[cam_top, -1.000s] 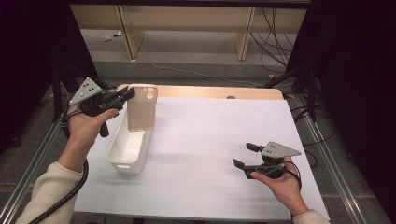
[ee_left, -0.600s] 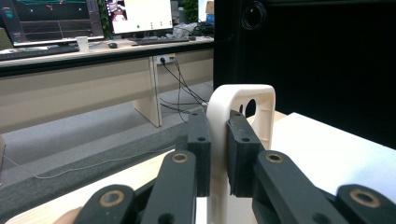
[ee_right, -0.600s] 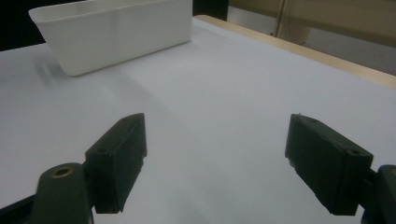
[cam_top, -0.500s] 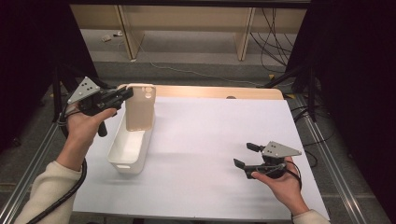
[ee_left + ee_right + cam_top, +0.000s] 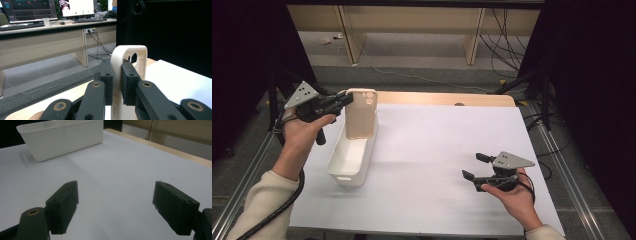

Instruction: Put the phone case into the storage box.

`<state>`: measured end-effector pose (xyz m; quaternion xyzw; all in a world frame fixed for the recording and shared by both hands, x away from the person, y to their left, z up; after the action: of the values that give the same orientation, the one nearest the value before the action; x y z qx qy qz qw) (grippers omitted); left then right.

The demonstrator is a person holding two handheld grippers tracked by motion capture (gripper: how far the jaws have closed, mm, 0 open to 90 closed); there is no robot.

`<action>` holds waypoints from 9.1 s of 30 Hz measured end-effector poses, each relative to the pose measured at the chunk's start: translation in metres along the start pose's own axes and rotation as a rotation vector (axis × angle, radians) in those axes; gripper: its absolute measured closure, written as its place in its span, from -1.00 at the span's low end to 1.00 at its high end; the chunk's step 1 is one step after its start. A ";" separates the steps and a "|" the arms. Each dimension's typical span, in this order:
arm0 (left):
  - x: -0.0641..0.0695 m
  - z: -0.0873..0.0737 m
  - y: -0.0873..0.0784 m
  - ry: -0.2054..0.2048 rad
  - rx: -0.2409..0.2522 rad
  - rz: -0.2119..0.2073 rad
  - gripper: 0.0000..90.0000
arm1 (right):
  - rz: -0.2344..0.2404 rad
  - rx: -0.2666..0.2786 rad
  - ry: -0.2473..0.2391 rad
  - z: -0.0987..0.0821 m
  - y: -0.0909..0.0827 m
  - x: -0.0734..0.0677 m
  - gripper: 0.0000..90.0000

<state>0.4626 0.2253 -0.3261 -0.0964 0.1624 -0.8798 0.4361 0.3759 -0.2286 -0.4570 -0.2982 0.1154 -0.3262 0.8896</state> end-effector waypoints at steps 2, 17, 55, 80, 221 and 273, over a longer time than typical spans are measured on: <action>0.000 0.000 0.000 0.003 0.000 0.000 0.81 | 0.001 0.001 0.001 0.000 0.000 0.000 -0.51; -0.005 -0.001 0.002 0.000 -0.001 0.006 0.81 | -0.002 -0.009 0.005 -0.001 -0.003 0.000 -0.51; -0.022 -0.004 0.007 0.002 -0.015 0.052 0.81 | -0.010 0.033 0.038 -0.008 -0.012 -0.003 -0.51; -0.032 -0.007 0.017 -0.005 -0.015 0.056 0.81 | -0.025 0.016 0.028 -0.009 -0.014 -0.002 -0.51; -0.066 -0.027 0.083 -0.036 -0.093 0.084 0.80 | 0.007 0.046 0.022 -0.009 -0.007 -0.004 -0.52; -0.077 -0.044 0.105 -0.043 -0.154 0.116 0.80 | -0.002 0.028 0.021 -0.011 -0.008 -0.002 -0.52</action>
<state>0.5729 0.2365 -0.4075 -0.1387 0.2254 -0.8357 0.4812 0.3658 -0.2367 -0.4608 -0.2822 0.1195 -0.3319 0.8921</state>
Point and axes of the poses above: each handheld gripper's, and its own axes: y roughly forward along the jaws, z roughly out of its top, x roughly to its right, the point moved 4 cm from there along y, roughly forward along the jaws, and after that the axes turned 14 degrees about -x, right-handed, at the moved point
